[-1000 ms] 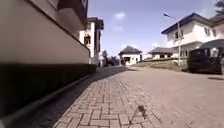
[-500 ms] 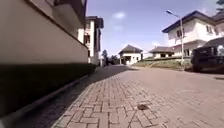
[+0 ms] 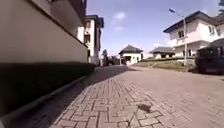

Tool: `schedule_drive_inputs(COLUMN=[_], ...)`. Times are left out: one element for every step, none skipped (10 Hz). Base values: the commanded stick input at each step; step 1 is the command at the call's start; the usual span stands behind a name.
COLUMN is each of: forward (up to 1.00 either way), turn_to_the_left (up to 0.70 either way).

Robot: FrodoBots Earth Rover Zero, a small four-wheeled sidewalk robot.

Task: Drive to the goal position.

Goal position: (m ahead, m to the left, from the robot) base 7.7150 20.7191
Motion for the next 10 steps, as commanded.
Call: schedule_drive_inputs(forward=[0.70, 0.70, 0.70, 0.70, 0.70, 0.70, 0.70, 0.70, 0.70, 0.70], turn_to_the_left=[0.00, 0.00, 0.00, 0.00, 0.00, 0.00, 0.00, 0.00, 0.00, 0.00])
